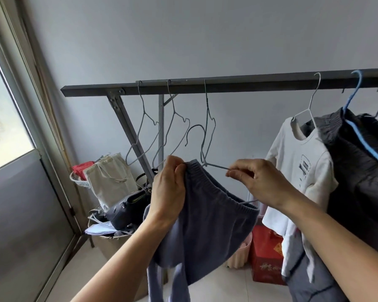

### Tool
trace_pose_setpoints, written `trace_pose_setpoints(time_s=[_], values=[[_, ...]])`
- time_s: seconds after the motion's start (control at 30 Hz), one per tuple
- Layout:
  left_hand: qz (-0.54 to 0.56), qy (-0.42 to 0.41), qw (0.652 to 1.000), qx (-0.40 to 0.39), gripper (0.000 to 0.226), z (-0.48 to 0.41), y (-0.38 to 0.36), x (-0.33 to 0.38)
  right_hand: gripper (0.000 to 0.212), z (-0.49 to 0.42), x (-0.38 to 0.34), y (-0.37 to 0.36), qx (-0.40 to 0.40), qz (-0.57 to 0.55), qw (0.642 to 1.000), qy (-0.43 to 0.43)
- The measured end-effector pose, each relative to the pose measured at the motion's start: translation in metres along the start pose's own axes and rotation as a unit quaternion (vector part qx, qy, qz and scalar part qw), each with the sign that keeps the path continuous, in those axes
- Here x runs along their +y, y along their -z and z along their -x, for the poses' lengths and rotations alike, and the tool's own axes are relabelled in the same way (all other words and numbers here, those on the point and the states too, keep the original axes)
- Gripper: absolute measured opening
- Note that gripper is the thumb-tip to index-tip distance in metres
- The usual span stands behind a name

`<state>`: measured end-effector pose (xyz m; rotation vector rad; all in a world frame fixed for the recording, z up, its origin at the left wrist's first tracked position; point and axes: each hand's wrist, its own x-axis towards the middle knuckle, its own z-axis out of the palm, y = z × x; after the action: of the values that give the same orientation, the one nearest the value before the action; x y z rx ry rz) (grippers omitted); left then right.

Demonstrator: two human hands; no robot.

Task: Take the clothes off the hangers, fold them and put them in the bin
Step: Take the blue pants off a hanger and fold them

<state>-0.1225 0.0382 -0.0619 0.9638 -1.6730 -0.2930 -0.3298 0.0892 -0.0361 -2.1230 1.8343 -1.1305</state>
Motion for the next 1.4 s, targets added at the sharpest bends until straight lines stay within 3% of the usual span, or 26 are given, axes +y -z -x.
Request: trace_pose_setpoints(time_s=[0.3, 0.43, 0.5, 0.6, 0.67, 0.77, 1.0, 1.13, 1.23, 1.3, 1.4], values=[[0.066, 0.168, 0.983, -0.010, 0.017, -0.003, 0.005, -0.008, 0.014, 0.004, 0.000, 0.075, 0.076, 0.128, 0.986, -0.079], [0.100, 0.193, 0.970, -0.107, 0.006, -0.003, 0.004, -0.006, 0.015, 0.000, -0.003, 0.095, 0.099, 0.212, 0.966, -0.112], [0.127, 0.215, 0.954, -0.168, 0.014, -0.003, 0.002, -0.004, 0.019, -0.006, -0.003, 0.098, 0.115, 0.243, 0.955, -0.127], [0.053, 0.183, 0.959, -0.211, 0.019, -0.003, -0.003, -0.005, 0.027, -0.021, -0.003, 0.096, 0.133, 0.269, 0.945, -0.128], [-0.014, 0.140, 0.968, -0.206, 0.012, -0.004, -0.003, -0.004, 0.026, -0.032, -0.008, 0.094, 0.146, 0.283, 0.940, -0.124], [-0.030, 0.112, 0.976, -0.186, 0.007, -0.008, 0.001, -0.003, 0.022, -0.051, -0.019, 0.090, 0.164, 0.304, 0.930, -0.123], [0.050, 0.116, 0.982, -0.137, 0.006, -0.017, 0.017, -0.004, 0.004, -0.074, -0.040, 0.071, 0.132, 0.298, 0.935, -0.140], [0.139, 0.131, 0.974, -0.118, 0.006, -0.021, 0.030, -0.004, 0.011, -0.070, -0.035, 0.052, 0.094, 0.304, 0.939, -0.134], [0.163, 0.121, 0.972, -0.120, 0.005, -0.023, 0.038, -0.006, 0.001, -0.067, -0.033, 0.042, 0.084, 0.320, 0.934, -0.136], [0.175, 0.117, 0.969, -0.126, 0.007, -0.023, 0.043, -0.008, 0.015, -0.064, -0.028, 0.032, 0.118, 0.362, 0.919, -0.105], [0.192, 0.115, 0.964, -0.142, 0.009, -0.021, 0.049, -0.011, 0.017, -0.053, -0.029, 0.008, 0.217, 0.311, 0.921, 0.088]])
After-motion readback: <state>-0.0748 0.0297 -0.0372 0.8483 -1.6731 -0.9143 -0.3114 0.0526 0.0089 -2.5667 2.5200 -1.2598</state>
